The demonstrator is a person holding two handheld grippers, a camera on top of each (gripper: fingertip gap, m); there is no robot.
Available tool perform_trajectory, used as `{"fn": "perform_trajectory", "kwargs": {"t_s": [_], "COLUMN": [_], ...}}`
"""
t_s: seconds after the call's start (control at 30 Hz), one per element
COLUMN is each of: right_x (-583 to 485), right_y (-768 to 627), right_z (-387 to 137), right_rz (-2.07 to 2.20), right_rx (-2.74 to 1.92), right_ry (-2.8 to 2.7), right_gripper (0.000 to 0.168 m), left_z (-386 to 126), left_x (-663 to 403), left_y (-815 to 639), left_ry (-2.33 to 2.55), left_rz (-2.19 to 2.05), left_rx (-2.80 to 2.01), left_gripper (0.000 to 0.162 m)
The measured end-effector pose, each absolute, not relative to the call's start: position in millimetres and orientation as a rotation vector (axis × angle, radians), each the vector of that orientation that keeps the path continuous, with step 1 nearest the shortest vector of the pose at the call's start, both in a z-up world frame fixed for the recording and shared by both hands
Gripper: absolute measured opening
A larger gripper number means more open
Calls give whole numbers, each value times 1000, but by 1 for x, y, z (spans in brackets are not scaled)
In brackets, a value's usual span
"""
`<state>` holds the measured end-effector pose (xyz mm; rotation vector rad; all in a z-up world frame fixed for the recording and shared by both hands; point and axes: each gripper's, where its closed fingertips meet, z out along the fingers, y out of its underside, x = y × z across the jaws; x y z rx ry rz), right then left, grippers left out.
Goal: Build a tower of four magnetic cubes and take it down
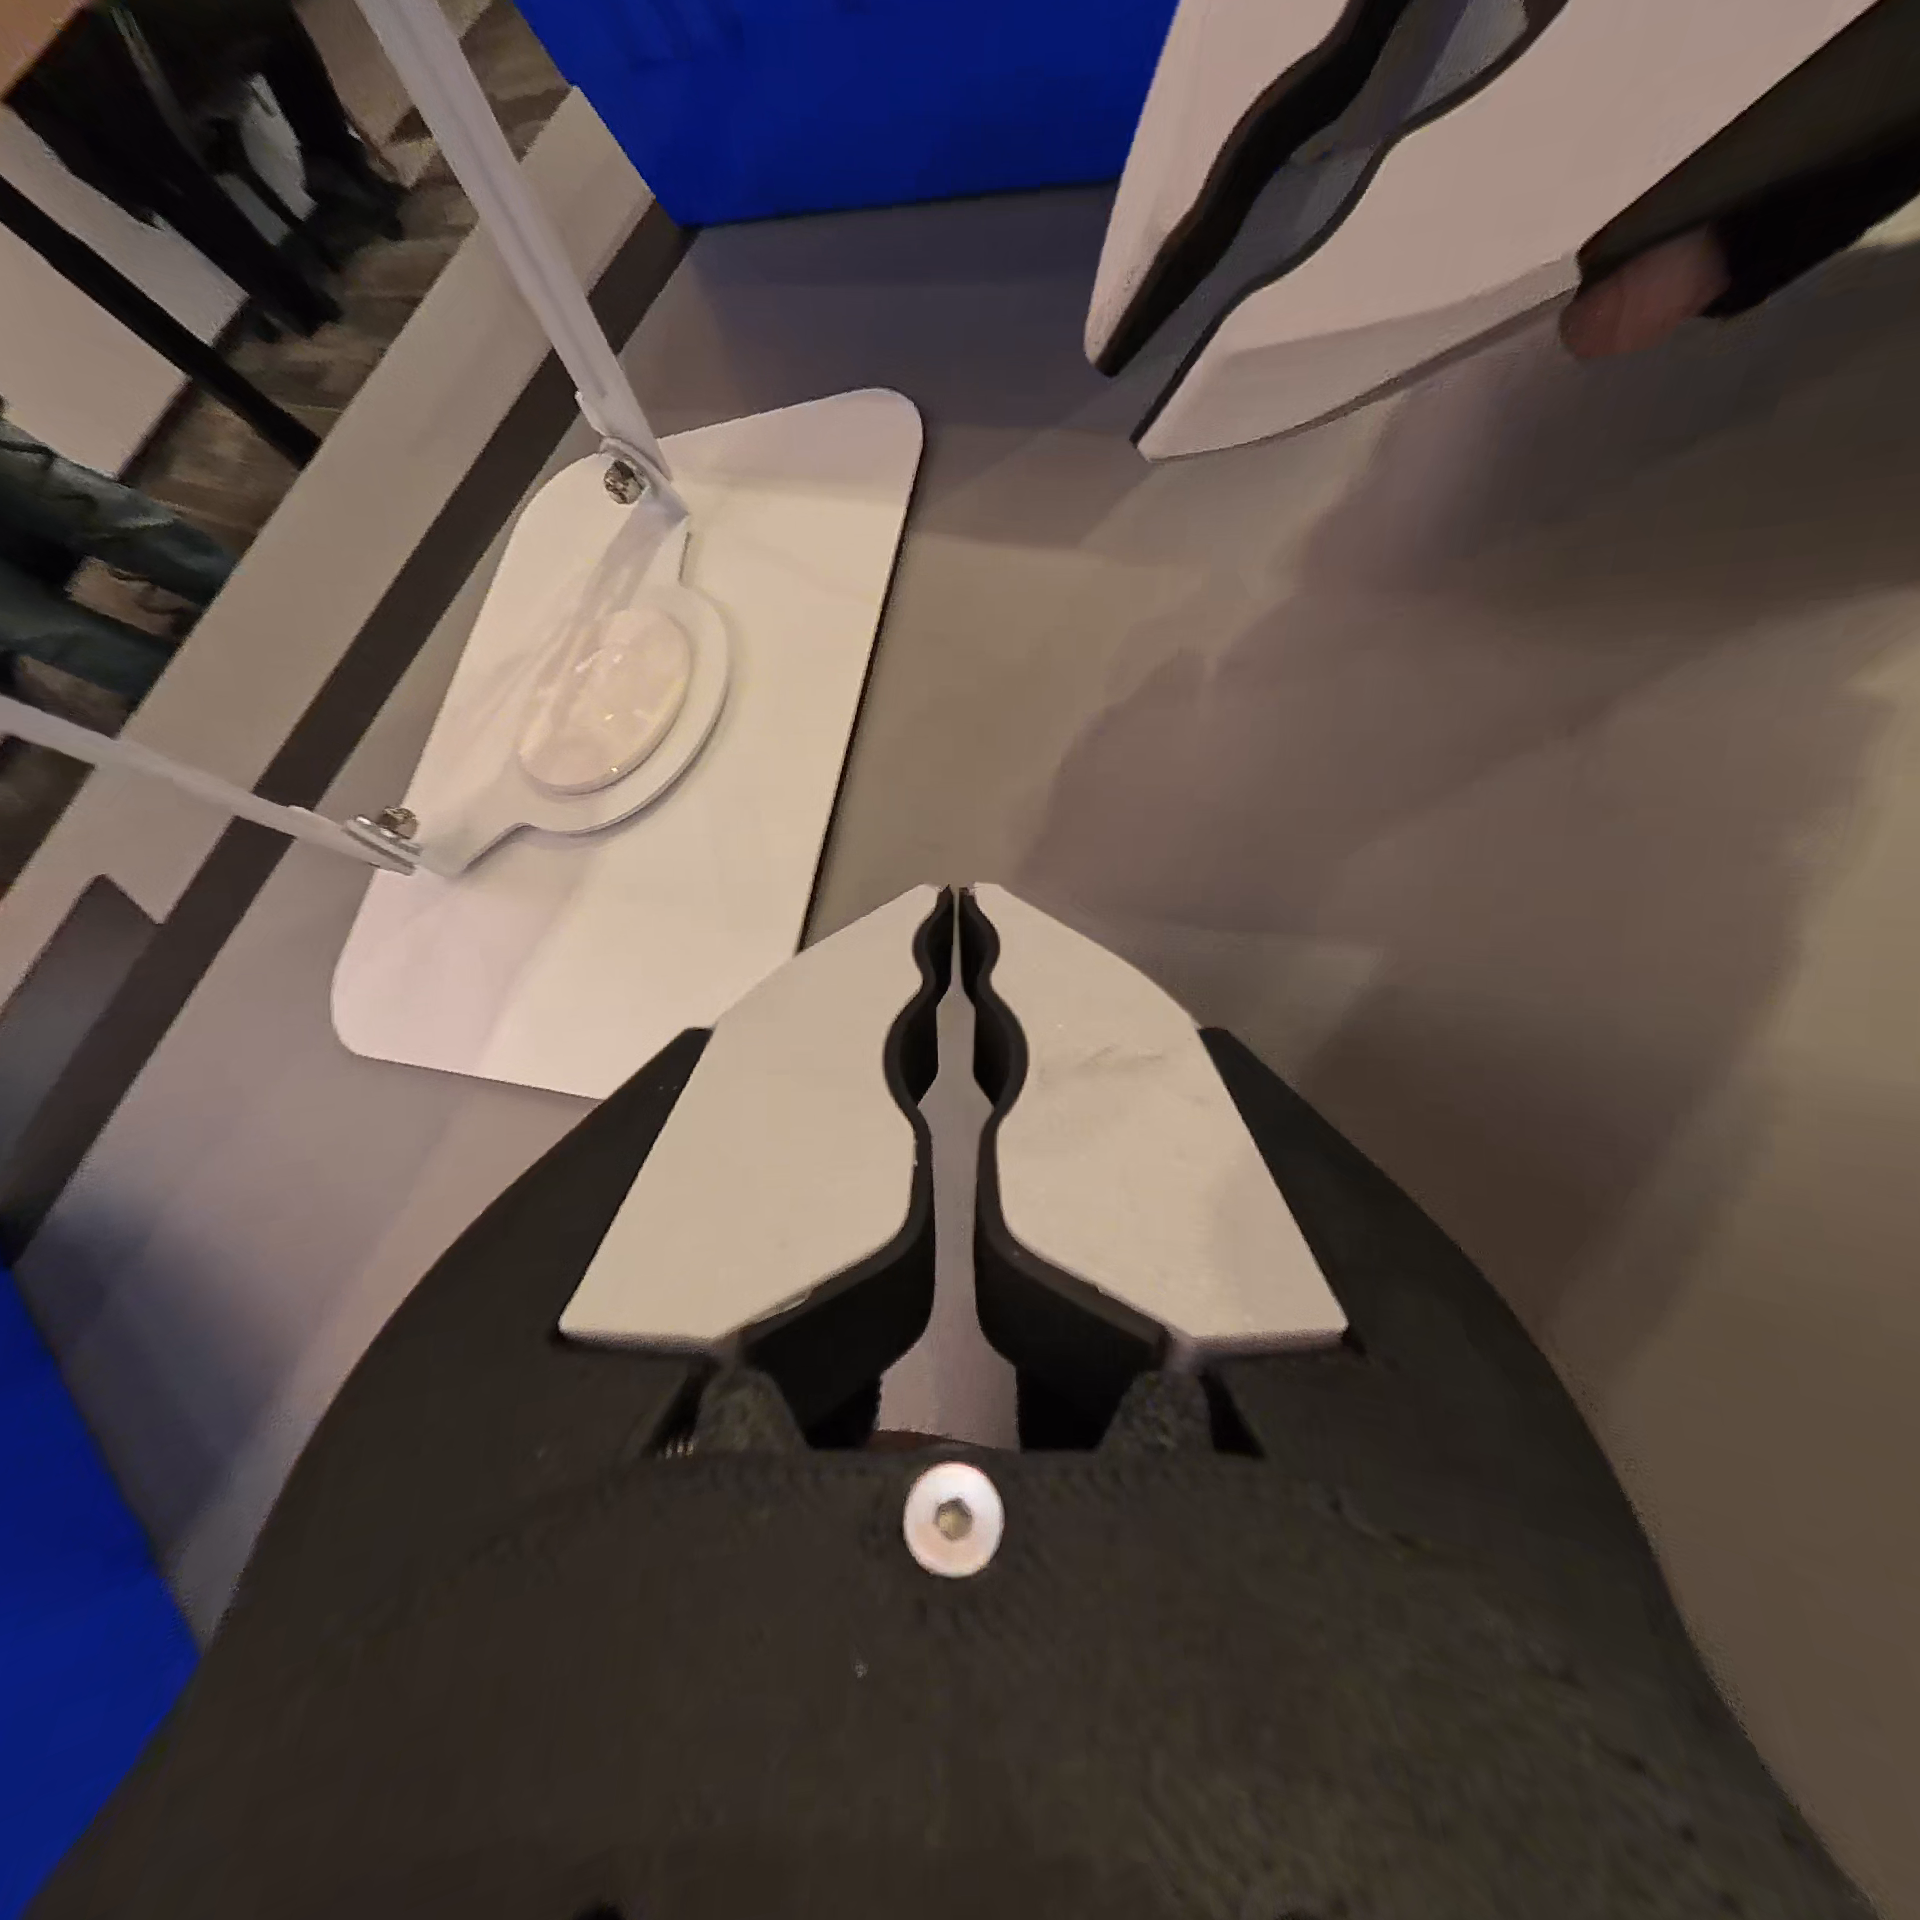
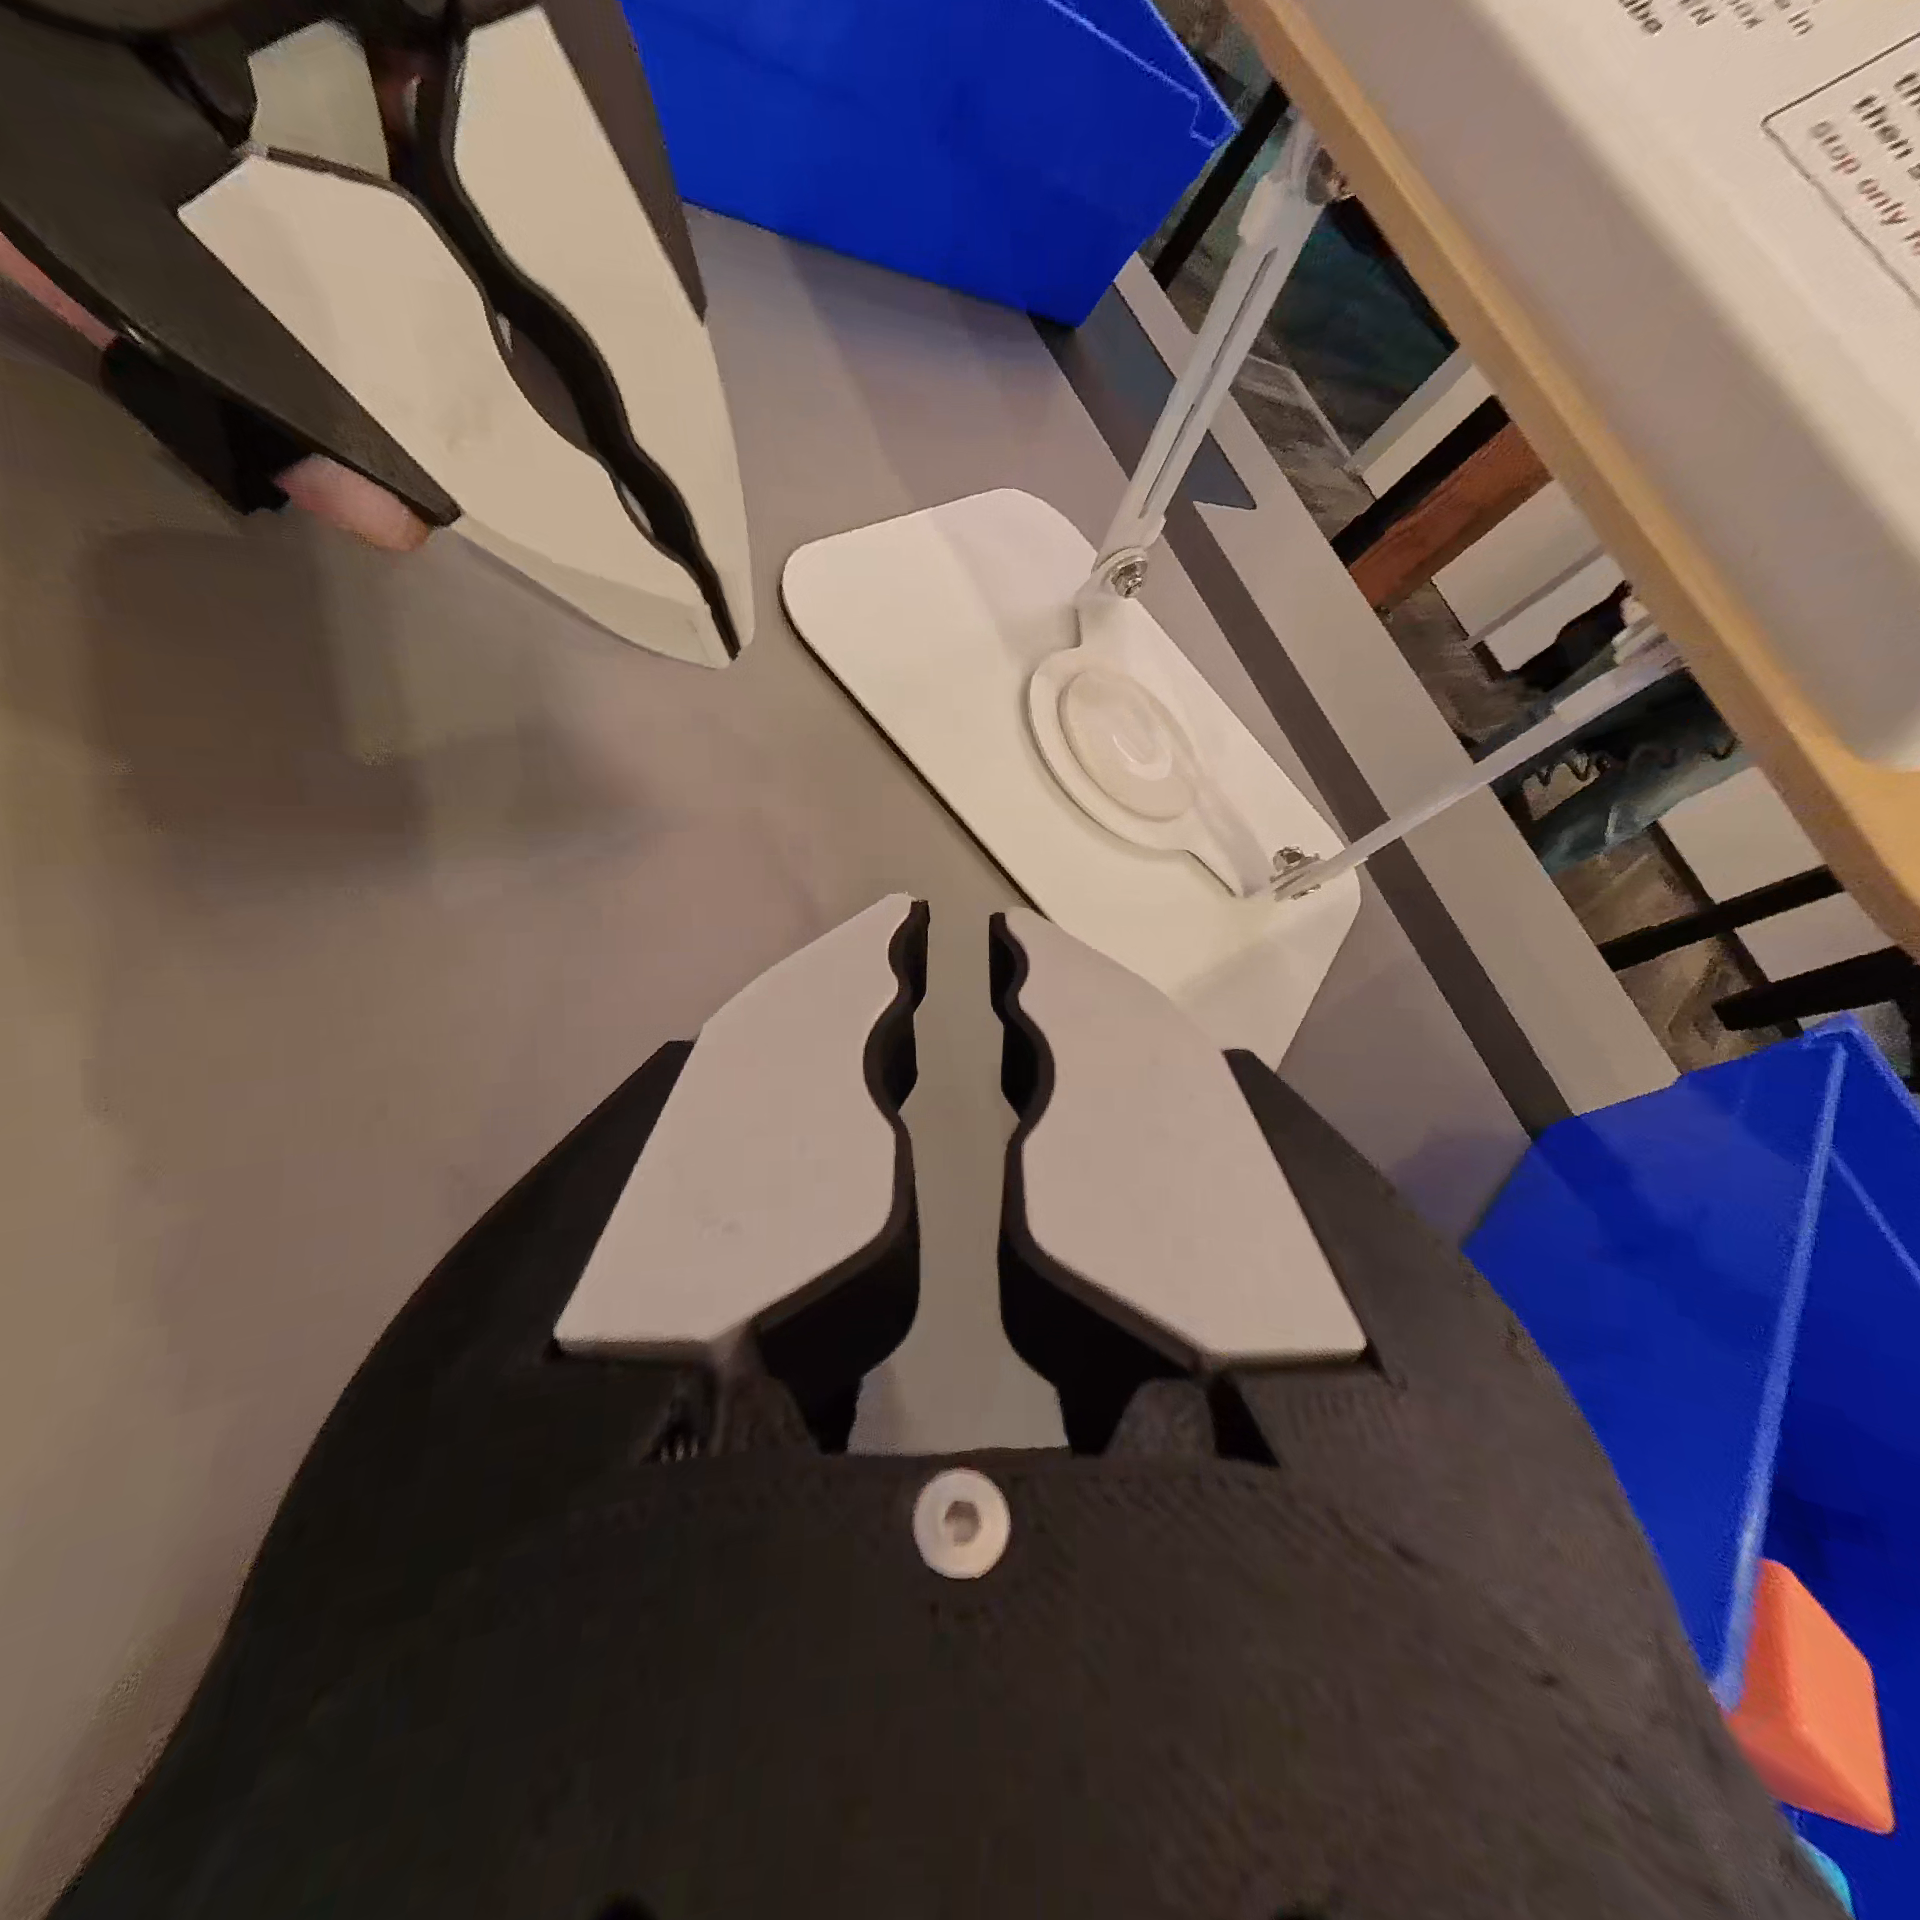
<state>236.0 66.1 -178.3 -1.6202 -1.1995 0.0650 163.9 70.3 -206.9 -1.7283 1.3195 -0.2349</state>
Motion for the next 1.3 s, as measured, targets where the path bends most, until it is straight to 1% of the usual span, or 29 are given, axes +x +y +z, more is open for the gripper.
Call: {"fn": "perform_trajectory", "kwargs": {"t_s": [0.07, 0.2, 0.53, 0.73, 1.13, 1.3], "right_x": [238, 240, 246, 247, 251, 256], "right_y": [68, 71, 76, 77, 81, 84], "right_z": [-183, -190, -193, -194, -193, -177], "right_rz": [32, -57, -83, -130, -139, -179], "right_rx": [-1615, -1594, -1585, -1551, -1553, -1500], "right_ry": [-1202, -1231, -1213, -1240, -1218, -1174], "right_gripper": [15, 17, 15, 15, 20, 23], "left_z": [-210, -212, -209, -208, -209, -202], "left_x": [161, 159, 155, 151, 149, 139], "left_y": [74, 76, 80, 84, 87, 92], "left_ry": [1349, 1396, 1325, 1317, 1279, 1238], "left_rz": [-114, 19, -47, -8, -51, -37], "left_rx": [-1692, -1644, -1676, -1661, -1676, -1671], "left_gripper": [2, 0, 0, 0, 0, 2]}}
